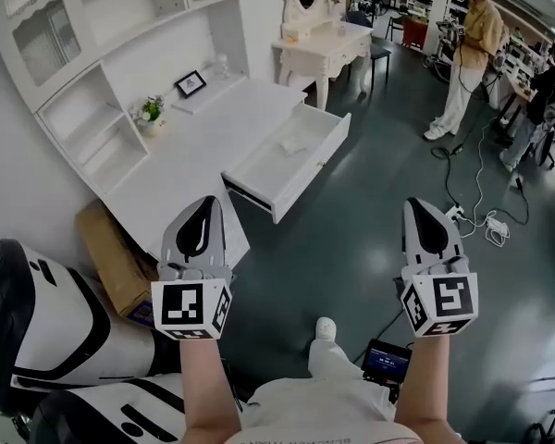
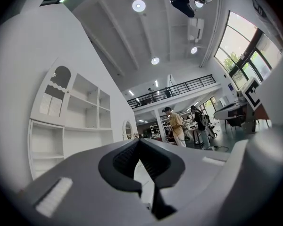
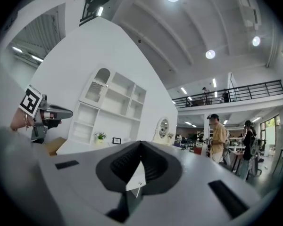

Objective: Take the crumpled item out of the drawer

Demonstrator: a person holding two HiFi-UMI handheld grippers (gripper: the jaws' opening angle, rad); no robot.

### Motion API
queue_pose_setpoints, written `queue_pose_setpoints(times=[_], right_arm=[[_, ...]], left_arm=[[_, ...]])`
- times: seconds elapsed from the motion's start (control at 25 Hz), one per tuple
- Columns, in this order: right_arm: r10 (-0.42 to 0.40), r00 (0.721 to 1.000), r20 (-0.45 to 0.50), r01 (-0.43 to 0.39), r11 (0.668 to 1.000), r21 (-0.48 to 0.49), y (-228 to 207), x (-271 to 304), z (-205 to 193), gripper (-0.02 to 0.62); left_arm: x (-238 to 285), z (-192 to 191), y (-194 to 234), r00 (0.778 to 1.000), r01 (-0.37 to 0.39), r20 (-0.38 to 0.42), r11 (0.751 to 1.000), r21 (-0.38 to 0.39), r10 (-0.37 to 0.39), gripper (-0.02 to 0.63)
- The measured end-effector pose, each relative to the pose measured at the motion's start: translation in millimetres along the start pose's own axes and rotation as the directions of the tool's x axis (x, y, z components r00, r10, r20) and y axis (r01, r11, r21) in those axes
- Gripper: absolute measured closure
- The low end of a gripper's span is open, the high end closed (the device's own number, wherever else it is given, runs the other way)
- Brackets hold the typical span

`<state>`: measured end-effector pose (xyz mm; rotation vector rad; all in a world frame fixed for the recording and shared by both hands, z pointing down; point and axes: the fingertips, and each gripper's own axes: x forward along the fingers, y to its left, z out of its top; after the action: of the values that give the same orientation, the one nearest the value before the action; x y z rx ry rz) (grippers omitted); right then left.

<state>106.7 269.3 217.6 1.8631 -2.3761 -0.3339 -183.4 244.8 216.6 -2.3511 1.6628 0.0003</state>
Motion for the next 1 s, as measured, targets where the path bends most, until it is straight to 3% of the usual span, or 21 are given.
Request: queue_pose_setpoints(times=[0.52,1.0], right_arm=[[0.096,0.995,0.006,-0.096,0.995,0.021,-96,142,-32,0.589],[0.169,0.985,-0.020,-0.169,0.985,0.019,-114,186,-56,0.588]], left_arm=[[167,-19,-35,0.999,-0.030,-0.033,1.000,0.009,0.030,0.601],[216,-38,-49,0.996,-0.049,-0.071,0.999,-0.007,0.048,0.603]])
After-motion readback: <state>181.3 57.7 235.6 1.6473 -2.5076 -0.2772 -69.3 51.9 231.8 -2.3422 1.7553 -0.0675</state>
